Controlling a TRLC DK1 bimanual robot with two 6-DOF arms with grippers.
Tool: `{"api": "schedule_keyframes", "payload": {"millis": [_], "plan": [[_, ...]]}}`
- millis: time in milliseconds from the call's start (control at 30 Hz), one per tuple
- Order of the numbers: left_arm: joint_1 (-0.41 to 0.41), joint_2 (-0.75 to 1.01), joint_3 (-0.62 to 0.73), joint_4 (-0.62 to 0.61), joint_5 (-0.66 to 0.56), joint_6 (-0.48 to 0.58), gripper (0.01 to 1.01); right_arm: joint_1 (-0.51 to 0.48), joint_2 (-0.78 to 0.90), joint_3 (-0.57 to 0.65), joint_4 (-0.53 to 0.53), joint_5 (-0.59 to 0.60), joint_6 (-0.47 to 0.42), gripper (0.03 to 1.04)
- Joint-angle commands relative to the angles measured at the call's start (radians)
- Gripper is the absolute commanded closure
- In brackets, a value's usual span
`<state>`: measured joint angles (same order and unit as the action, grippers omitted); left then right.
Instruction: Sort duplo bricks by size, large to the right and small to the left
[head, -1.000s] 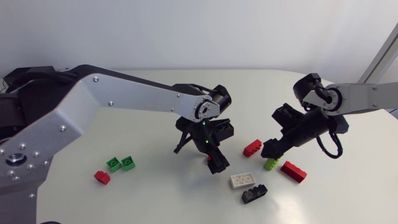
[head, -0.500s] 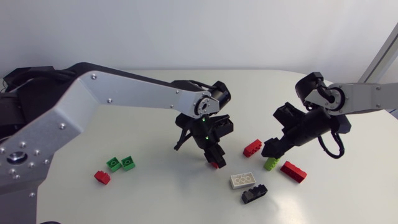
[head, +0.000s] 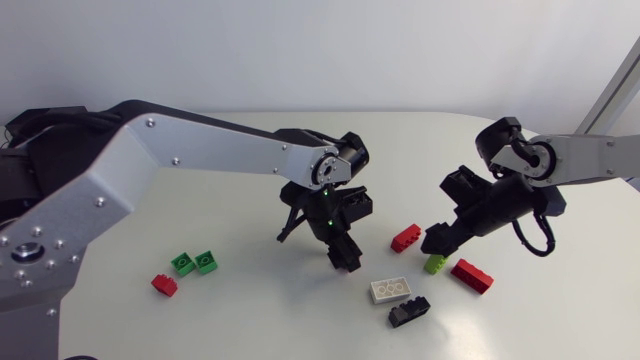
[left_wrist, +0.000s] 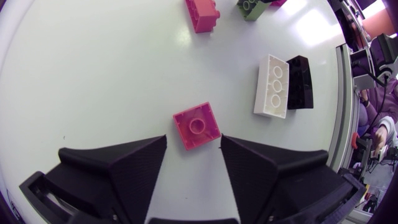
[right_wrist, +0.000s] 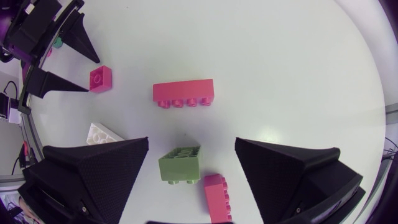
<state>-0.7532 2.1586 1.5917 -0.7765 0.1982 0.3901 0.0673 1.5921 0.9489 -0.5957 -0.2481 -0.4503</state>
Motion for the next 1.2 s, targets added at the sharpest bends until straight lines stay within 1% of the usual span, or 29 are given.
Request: {"api": "schedule_keyframes", "payload": {"millis": [0,300,400,700,900,967,1067,1100,1167], "plan": [[-0.014,0.017,0.025,-0.018,-0.005,-0.031,0.043,-0.009,-0.012,-0.033,-0.006,-0.006,-0.019,0.06],[-0.031,0.032,0.044,-0.018,-0.005,-0.062,0.043,-0.012,-0.012,-0.039,0.002,-0.006,-0.019,0.06],[-0.041,0.061,0.065,-0.02,-0.005,-0.076,0.044,-0.012,-0.012,-0.039,0.002,-0.006,-0.019,0.06],[-0.041,0.089,0.113,-0.026,-0.005,-0.1,0.044,-0.026,-0.015,-0.048,0.004,-0.006,-0.025,0.06],[-0.035,0.109,0.151,-0.089,-0.005,-0.097,0.048,-0.031,-0.02,-0.052,0.002,-0.008,-0.028,0.06],[-0.035,0.113,0.16,-0.102,-0.005,-0.092,0.077,-0.031,-0.023,-0.053,0.002,-0.013,-0.028,0.06],[-0.035,0.118,0.166,-0.11,-0.005,-0.091,0.157,-0.031,-0.024,-0.053,0.002,-0.013,-0.028,0.06],[-0.037,0.121,0.168,-0.115,-0.005,-0.091,0.195,-0.031,-0.026,-0.053,0.0,-0.013,-0.028,0.06],[-0.038,0.132,0.175,-0.121,-0.005,-0.091,0.307,-0.031,-0.026,-0.053,0.0,-0.013,-0.028,0.06]]}}
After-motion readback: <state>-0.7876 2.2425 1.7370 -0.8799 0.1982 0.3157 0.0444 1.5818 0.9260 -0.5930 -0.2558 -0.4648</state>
